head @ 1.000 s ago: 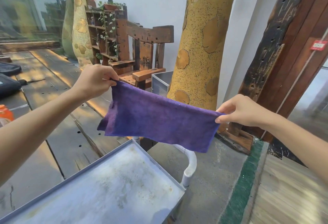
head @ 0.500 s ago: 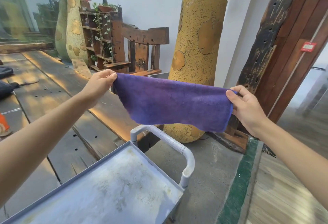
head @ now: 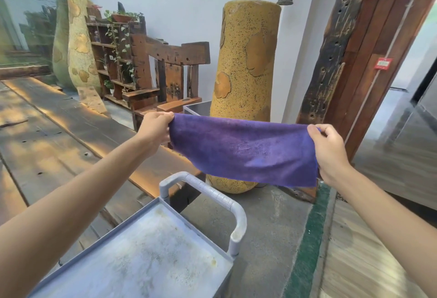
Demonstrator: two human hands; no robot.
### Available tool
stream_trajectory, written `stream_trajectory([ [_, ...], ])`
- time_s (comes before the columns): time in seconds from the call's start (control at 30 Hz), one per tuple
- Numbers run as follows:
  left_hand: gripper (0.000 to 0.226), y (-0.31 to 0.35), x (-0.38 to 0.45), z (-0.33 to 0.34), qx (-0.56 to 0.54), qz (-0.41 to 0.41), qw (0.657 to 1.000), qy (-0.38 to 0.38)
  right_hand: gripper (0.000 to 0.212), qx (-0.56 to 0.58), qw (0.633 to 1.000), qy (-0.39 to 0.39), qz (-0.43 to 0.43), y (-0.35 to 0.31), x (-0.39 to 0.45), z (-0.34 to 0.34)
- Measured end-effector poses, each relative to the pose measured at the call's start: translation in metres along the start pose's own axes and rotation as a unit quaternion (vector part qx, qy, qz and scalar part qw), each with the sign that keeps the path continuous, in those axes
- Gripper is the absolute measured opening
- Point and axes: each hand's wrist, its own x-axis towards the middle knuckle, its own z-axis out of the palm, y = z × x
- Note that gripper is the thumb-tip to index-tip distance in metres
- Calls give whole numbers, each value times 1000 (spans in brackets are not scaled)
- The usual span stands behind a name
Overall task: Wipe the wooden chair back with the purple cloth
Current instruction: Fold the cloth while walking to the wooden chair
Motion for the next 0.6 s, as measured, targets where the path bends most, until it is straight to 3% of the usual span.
stream_trajectory([
  [0.1,14,-11,2,36,-15,-67,998,6,18,-21,995,28,93,13,14,-4],
  [0.17,7,-18,-1,61,-30,-105,994,0,10,-9,987,35,158,16,21,-6],
  [0.23,15,-26,-7,84,-39,-128,991,-18,11,0,981,27,195,16,25,-5],
  [0.33,23,-35,-19,122,-37,-138,988,-57,9,11,981,0,193,18,24,0],
  [0.43,9,-35,-34,159,-59,-137,985,-91,13,7,981,-45,186,20,15,5],
  [0.6,20,-27,-53,204,-95,-109,980,-134,12,-22,989,-111,93,17,3,16],
])
